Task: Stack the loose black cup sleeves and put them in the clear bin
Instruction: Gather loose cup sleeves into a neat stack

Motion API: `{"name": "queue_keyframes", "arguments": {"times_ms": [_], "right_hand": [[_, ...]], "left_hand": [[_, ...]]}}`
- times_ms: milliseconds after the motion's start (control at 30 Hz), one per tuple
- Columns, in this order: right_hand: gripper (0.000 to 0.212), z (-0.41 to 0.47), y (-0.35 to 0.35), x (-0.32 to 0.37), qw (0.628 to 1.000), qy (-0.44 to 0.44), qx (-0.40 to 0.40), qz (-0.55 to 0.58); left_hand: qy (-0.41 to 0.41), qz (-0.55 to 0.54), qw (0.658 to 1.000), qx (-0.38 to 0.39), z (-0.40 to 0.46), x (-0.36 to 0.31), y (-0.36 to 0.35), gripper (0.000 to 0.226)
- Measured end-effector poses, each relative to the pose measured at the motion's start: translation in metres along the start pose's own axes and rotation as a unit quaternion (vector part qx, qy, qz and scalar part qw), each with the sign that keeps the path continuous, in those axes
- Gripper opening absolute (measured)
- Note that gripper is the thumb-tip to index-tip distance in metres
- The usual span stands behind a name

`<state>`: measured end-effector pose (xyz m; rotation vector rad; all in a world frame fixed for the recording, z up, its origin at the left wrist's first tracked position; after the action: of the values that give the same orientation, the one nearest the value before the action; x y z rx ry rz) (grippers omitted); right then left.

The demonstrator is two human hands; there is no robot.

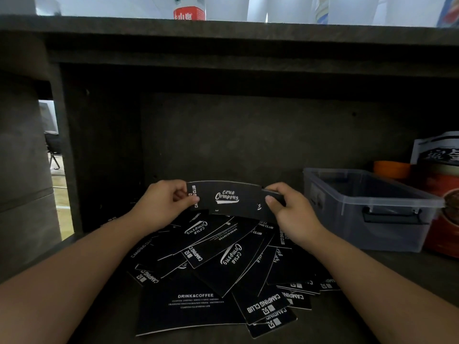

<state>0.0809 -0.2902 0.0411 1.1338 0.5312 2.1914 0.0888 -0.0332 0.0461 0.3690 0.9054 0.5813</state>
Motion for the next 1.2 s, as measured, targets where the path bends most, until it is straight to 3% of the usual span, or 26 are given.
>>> {"name": "queue_keyframes", "arguments": {"times_ms": [167,300,467,567,633,700,833,1033,1200], "right_hand": [[0.016,-0.003,-0.005,0.004,0.999,-0.002,0.020,0.028],[0.012,-0.004,-0.006,0.008,0.999,0.017,0.025,-0.036],[0.009,-0.001,0.002,0.005,0.998,0.006,-0.001,-0.061],[0.015,0.001,0.009,-0.007,0.998,-0.031,-0.023,-0.049],[0.018,0.002,0.009,-0.014,0.997,-0.051,-0.024,-0.057],[0.018,0.003,0.007,-0.017,0.996,-0.057,-0.013,-0.070],[0.020,0.002,0.005,-0.016,0.995,-0.051,-0.001,-0.080],[0.019,0.001,0.008,-0.012,0.995,-0.052,-0.005,-0.087],[0.019,0.000,0.007,-0.012,0.995,-0.057,-0.002,-0.088]], "left_hand": [[0.004,0.023,0.999,0.028,-0.003,-0.004,-0.013,0.022],[0.001,0.004,0.999,0.045,-0.006,-0.007,-0.019,0.022],[0.014,0.004,0.998,0.066,-0.007,-0.010,-0.017,0.055],[0.034,0.022,0.979,0.199,-0.016,-0.014,-0.030,0.091],[0.059,0.065,0.953,0.290,-0.027,-0.011,-0.043,0.101],[0.065,0.105,0.939,0.321,-0.033,-0.007,-0.049,0.095],[0.027,0.078,0.963,0.257,-0.022,-0.015,-0.042,0.058],[0.011,0.036,0.983,0.180,-0.011,-0.015,-0.025,0.037],[-0.008,0.067,0.979,0.192,-0.012,-0.016,-0.023,0.028]]}}
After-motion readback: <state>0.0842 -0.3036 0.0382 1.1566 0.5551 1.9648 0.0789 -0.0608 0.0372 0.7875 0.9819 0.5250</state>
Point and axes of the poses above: each hand's wrist, its own z-axis towards the middle knuckle, its own y-axis out of the back of the hand, x = y × z, the point moved 10 cm from there along z, towards the middle knuckle, and after that the axes turned 11 degrees about -z, right-handed, at the moved point
